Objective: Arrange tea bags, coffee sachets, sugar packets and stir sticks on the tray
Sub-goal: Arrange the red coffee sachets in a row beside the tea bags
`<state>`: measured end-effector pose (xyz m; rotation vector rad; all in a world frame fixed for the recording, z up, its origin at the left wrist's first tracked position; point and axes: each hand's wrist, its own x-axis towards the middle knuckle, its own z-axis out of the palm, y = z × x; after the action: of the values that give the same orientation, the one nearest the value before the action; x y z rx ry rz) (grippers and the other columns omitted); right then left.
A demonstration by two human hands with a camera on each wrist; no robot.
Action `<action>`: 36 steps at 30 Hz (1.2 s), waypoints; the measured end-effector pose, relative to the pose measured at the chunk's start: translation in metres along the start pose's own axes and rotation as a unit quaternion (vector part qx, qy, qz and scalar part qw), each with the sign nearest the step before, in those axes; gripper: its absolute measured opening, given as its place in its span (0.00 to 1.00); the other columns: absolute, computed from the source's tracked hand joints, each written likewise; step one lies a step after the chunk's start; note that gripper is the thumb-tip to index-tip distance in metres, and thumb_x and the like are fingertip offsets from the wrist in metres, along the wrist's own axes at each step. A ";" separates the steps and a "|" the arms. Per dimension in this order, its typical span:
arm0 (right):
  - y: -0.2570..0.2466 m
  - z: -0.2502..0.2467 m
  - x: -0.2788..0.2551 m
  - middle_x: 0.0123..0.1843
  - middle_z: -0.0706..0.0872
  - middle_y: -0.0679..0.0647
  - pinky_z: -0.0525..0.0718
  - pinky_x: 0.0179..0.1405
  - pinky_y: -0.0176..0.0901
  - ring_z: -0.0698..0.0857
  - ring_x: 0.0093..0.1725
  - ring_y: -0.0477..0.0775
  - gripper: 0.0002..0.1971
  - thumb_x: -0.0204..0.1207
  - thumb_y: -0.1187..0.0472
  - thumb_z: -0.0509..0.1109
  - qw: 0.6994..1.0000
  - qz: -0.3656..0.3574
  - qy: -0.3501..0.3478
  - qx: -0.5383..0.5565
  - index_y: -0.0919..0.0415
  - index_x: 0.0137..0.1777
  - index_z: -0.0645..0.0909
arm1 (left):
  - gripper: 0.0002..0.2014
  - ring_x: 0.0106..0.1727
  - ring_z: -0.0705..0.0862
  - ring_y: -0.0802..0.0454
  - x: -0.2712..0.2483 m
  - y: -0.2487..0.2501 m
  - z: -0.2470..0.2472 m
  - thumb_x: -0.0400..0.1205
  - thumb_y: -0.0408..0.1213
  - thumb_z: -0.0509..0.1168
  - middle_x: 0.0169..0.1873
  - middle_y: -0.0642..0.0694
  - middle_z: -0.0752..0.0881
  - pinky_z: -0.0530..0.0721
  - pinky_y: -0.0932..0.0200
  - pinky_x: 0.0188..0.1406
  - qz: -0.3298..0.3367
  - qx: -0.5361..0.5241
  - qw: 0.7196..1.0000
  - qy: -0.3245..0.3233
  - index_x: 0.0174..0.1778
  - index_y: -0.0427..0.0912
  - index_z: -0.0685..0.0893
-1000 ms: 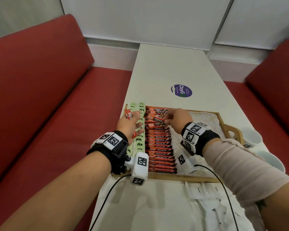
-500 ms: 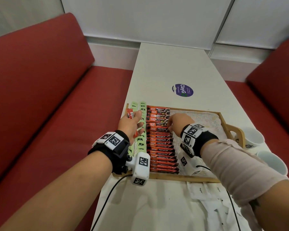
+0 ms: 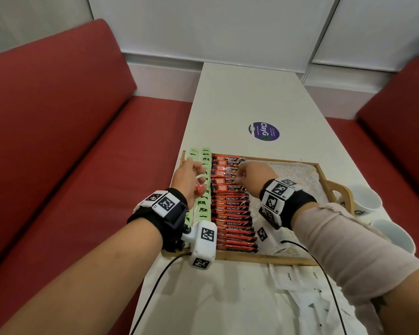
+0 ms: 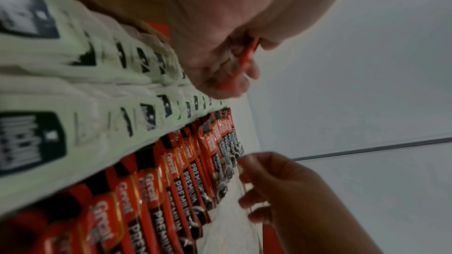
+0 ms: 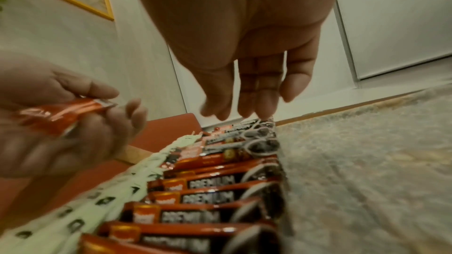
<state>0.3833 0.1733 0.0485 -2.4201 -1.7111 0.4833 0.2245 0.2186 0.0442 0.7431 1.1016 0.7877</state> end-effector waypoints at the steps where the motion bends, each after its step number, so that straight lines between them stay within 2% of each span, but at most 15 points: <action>1: -0.003 0.001 -0.001 0.43 0.82 0.50 0.76 0.47 0.42 0.81 0.46 0.51 0.09 0.81 0.53 0.66 0.999 -0.015 0.004 0.034 0.57 0.44 0.80 | 0.12 0.37 0.76 0.54 -0.002 0.000 0.003 0.86 0.40 0.53 0.41 0.49 0.81 0.78 0.58 0.34 0.012 0.006 1.000 0.001 0.43 0.44 0.80; 4: -0.016 0.002 -0.009 0.35 0.81 0.47 0.76 0.37 0.37 0.80 0.35 0.46 0.16 0.83 0.49 0.61 0.985 -0.076 -0.041 0.146 0.53 0.35 0.76 | 0.17 0.47 0.78 0.54 -0.007 0.000 0.011 0.88 0.46 0.49 0.52 0.48 0.82 0.76 0.53 0.48 0.063 0.072 0.995 -0.010 0.49 0.50 0.84; 7: -0.024 0.002 -0.013 0.40 0.86 0.48 0.82 0.36 0.32 0.86 0.36 0.45 0.10 0.81 0.51 0.64 0.962 -0.109 -0.104 0.228 0.53 0.42 0.79 | 0.23 0.55 0.82 0.48 -0.014 0.001 0.020 0.90 0.49 0.41 0.56 0.44 0.82 0.80 0.54 0.53 0.086 0.124 0.988 -0.041 0.65 0.49 0.80; 10: -0.024 0.002 -0.008 0.38 0.87 0.53 0.86 0.40 0.40 0.88 0.38 0.51 0.09 0.79 0.57 0.69 0.959 -0.108 -0.115 0.236 0.56 0.39 0.76 | 0.25 0.65 0.80 0.42 -0.010 -0.004 0.027 0.88 0.54 0.38 0.72 0.43 0.76 0.84 0.51 0.54 0.078 0.149 0.979 -0.116 0.72 0.53 0.75; 11: -0.023 0.001 -0.007 0.37 0.87 0.53 0.85 0.36 0.37 0.87 0.36 0.51 0.09 0.79 0.58 0.70 0.961 -0.102 -0.114 0.230 0.58 0.38 0.75 | 0.26 0.66 0.79 0.43 -0.012 -0.003 0.028 0.88 0.56 0.38 0.73 0.46 0.73 0.82 0.55 0.52 0.074 0.167 0.975 -0.126 0.73 0.55 0.73; 13: -0.019 -0.001 -0.005 0.37 0.86 0.51 0.82 0.30 0.32 0.86 0.34 0.49 0.08 0.80 0.58 0.69 0.966 -0.080 -0.089 0.227 0.58 0.40 0.77 | 0.28 0.68 0.78 0.43 -0.011 -0.003 0.031 0.85 0.61 0.40 0.74 0.47 0.72 0.77 0.55 0.59 0.065 0.200 0.968 -0.135 0.76 0.54 0.70; 15: -0.010 -0.004 0.000 0.38 0.86 0.50 0.81 0.33 0.35 0.85 0.35 0.49 0.06 0.81 0.57 0.66 0.967 -0.032 -0.039 0.251 0.56 0.43 0.79 | 0.30 0.58 0.81 0.49 -0.009 0.000 0.030 0.86 0.61 0.43 0.66 0.42 0.80 0.75 0.57 0.60 0.071 0.226 0.964 -0.121 0.70 0.45 0.76; 16: -0.004 -0.006 0.002 0.41 0.86 0.52 0.81 0.36 0.38 0.85 0.38 0.51 0.06 0.82 0.56 0.64 0.967 -0.005 -0.013 0.256 0.57 0.48 0.79 | 0.27 0.49 0.81 0.51 -0.007 0.003 0.029 0.87 0.57 0.44 0.54 0.43 0.83 0.75 0.59 0.53 0.077 0.239 0.964 -0.092 0.59 0.41 0.80; 17: 0.002 -0.009 0.005 0.44 0.87 0.54 0.81 0.40 0.41 0.85 0.41 0.52 0.08 0.83 0.56 0.63 0.968 0.019 0.010 0.249 0.59 0.53 0.80 | 0.25 0.45 0.80 0.49 -0.006 0.006 0.027 0.88 0.54 0.44 0.44 0.44 0.83 0.75 0.60 0.49 0.078 0.261 0.960 -0.060 0.48 0.41 0.80; 18: 0.008 -0.011 0.007 0.47 0.87 0.57 0.81 0.42 0.44 0.84 0.43 0.55 0.11 0.84 0.55 0.61 0.970 0.038 0.027 0.237 0.61 0.55 0.80 | 0.24 0.48 0.81 0.44 -0.004 0.008 0.026 0.89 0.52 0.43 0.42 0.44 0.82 0.74 0.58 0.51 0.079 0.297 0.951 -0.040 0.45 0.42 0.78; 20: 0.019 -0.013 0.009 0.51 0.87 0.60 0.81 0.49 0.48 0.85 0.48 0.60 0.13 0.84 0.54 0.60 0.978 0.063 0.038 0.196 0.63 0.54 0.80 | 0.27 0.61 0.81 0.41 0.001 0.009 0.022 0.89 0.53 0.42 0.54 0.39 0.84 0.75 0.53 0.63 0.059 0.359 0.931 -0.031 0.55 0.39 0.80; 22: 0.026 -0.012 0.009 0.52 0.87 0.61 0.79 0.51 0.49 0.84 0.51 0.63 0.12 0.84 0.54 0.59 0.982 0.077 0.028 0.168 0.61 0.50 0.78 | 0.29 0.61 0.82 0.42 0.008 0.008 0.018 0.87 0.57 0.43 0.60 0.37 0.84 0.78 0.49 0.67 0.037 0.382 0.923 -0.023 0.52 0.38 0.82; 25: 0.030 -0.008 0.008 0.48 0.83 0.58 0.78 0.50 0.48 0.80 0.47 0.58 0.08 0.85 0.56 0.58 0.981 0.088 0.010 0.171 0.58 0.48 0.73 | 0.26 0.55 0.82 0.43 0.022 -0.001 0.017 0.86 0.61 0.43 0.53 0.38 0.84 0.78 0.48 0.66 0.017 0.387 0.922 -0.024 0.35 0.46 0.75; 31: 0.027 0.001 0.010 0.46 0.82 0.55 0.74 0.48 0.42 0.80 0.46 0.56 0.07 0.85 0.57 0.58 0.983 0.085 -0.009 0.165 0.58 0.47 0.75 | 0.26 0.52 0.77 0.45 0.034 -0.007 0.020 0.85 0.62 0.42 0.39 0.47 0.78 0.77 0.46 0.64 0.007 0.365 0.931 -0.028 0.33 0.48 0.72; 36: 0.022 0.001 0.008 0.48 0.83 0.56 0.75 0.51 0.44 0.83 0.51 0.59 0.13 0.85 0.58 0.58 0.984 0.073 -0.022 0.162 0.63 0.57 0.81 | 0.27 0.55 0.81 0.42 0.028 -0.004 0.024 0.86 0.60 0.41 0.43 0.43 0.80 0.77 0.47 0.62 0.022 0.392 0.919 -0.032 0.34 0.46 0.73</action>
<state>0.4050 0.1733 0.0398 -2.3189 -1.3499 0.7742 0.2547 0.2370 0.0339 1.4565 1.3493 0.3259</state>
